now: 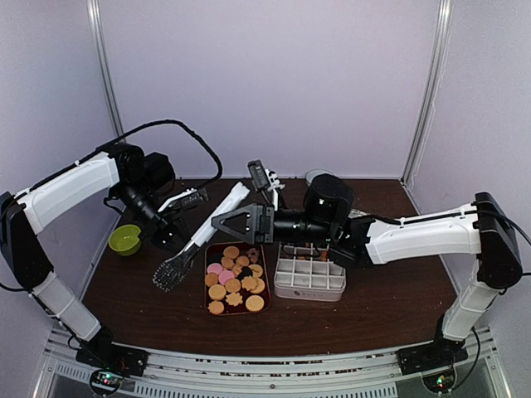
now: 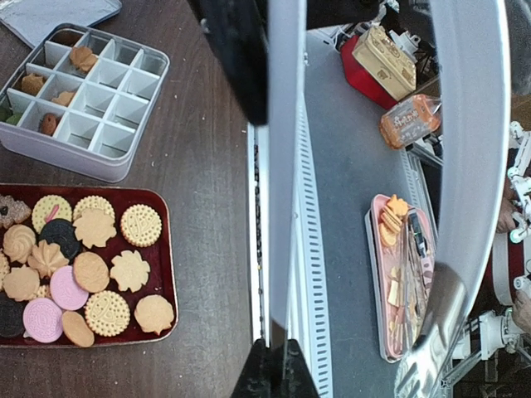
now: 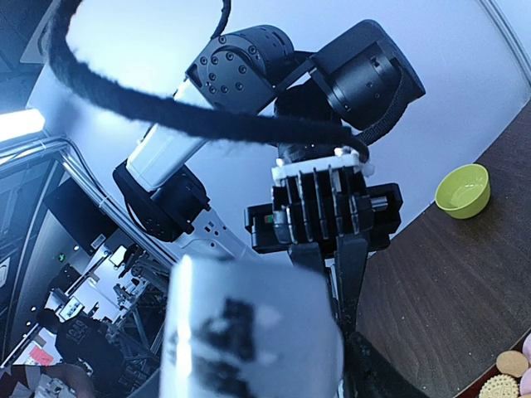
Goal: Pack the cookies
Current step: Pass from the left arm to the right
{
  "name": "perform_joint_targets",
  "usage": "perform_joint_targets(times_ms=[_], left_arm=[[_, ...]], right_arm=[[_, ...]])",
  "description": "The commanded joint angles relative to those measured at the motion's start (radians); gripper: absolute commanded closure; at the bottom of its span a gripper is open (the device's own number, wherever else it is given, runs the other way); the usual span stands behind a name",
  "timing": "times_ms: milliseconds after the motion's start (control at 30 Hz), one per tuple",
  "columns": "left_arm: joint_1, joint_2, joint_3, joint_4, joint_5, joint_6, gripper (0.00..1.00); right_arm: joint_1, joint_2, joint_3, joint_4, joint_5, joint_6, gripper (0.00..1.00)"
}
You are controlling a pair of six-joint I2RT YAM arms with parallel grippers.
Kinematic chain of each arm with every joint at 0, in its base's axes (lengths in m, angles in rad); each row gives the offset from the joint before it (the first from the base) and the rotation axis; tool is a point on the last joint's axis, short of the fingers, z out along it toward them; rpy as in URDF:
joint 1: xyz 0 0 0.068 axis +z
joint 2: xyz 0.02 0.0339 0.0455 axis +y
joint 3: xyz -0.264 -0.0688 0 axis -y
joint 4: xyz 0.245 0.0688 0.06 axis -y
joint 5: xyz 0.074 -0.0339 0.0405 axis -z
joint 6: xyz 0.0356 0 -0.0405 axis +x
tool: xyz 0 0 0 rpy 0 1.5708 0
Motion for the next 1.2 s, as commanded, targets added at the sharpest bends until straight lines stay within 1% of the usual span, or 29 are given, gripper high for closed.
perform_joint_targets(times_ms=[0,100,233,333,433,533,633,700,767,833,867,933,1033,1167], left_arm=[[-0.006,-0.027,-0.010,0.018,-0.042,0.003,1.00],[-0.007,-0.030,-0.016,0.035,-0.084,-0.012,1.00],[-0.010,-0.036,-0.019,0.044,-0.123,-0.016,1.00],[-0.009,-0.036,-0.018,0.045,-0.135,-0.016,1.00],[-0.010,-0.036,-0.018,0.047,-0.140,-0.017,1.00],[-0.011,-0.036,-0.021,0.052,-0.152,-0.021,1.00],[-0.011,-0.037,-0.022,0.059,-0.166,-0.028,1.00],[-0.011,-0.036,-0.021,0.063,-0.180,-0.038,0.99],[-0.011,-0.037,-0.019,0.074,-0.210,-0.059,0.87],[-0.011,-0.043,-0.020,0.089,-0.253,-0.082,0.67],[-0.010,-0.051,-0.027,0.104,-0.287,-0.098,0.60],[-0.008,-0.070,-0.048,0.142,-0.369,-0.136,0.49],[0.010,-0.089,-0.072,0.180,-0.480,-0.185,0.42],[0.067,-0.093,-0.064,0.199,-0.584,-0.245,0.39]], right_arm=[[-0.019,0.003,0.030,0.031,-0.070,0.018,0.46],[-0.022,0.019,0.070,-0.014,-0.116,0.013,0.47],[-0.023,0.046,0.148,-0.147,-0.169,-0.032,0.48],[-0.023,0.072,0.180,-0.177,-0.236,-0.026,0.49],[-0.023,0.089,0.202,-0.224,-0.267,-0.037,0.53],[-0.022,0.090,0.203,-0.227,-0.275,-0.037,0.58],[-0.025,0.081,0.201,-0.225,-0.253,-0.040,0.66],[-0.027,0.067,0.194,-0.226,-0.227,-0.047,0.68],[-0.028,0.048,0.178,-0.235,-0.191,-0.060,0.71],[-0.028,0.023,0.163,-0.289,-0.145,-0.098,0.71],[-0.028,0.005,0.157,-0.319,-0.122,-0.123,0.72],[-0.029,-0.026,0.140,-0.411,-0.058,-0.183,0.72],[-0.025,-0.077,0.106,-0.562,0.074,-0.287,0.72],[-0.005,-0.146,0.046,-0.689,0.260,-0.375,0.74]])
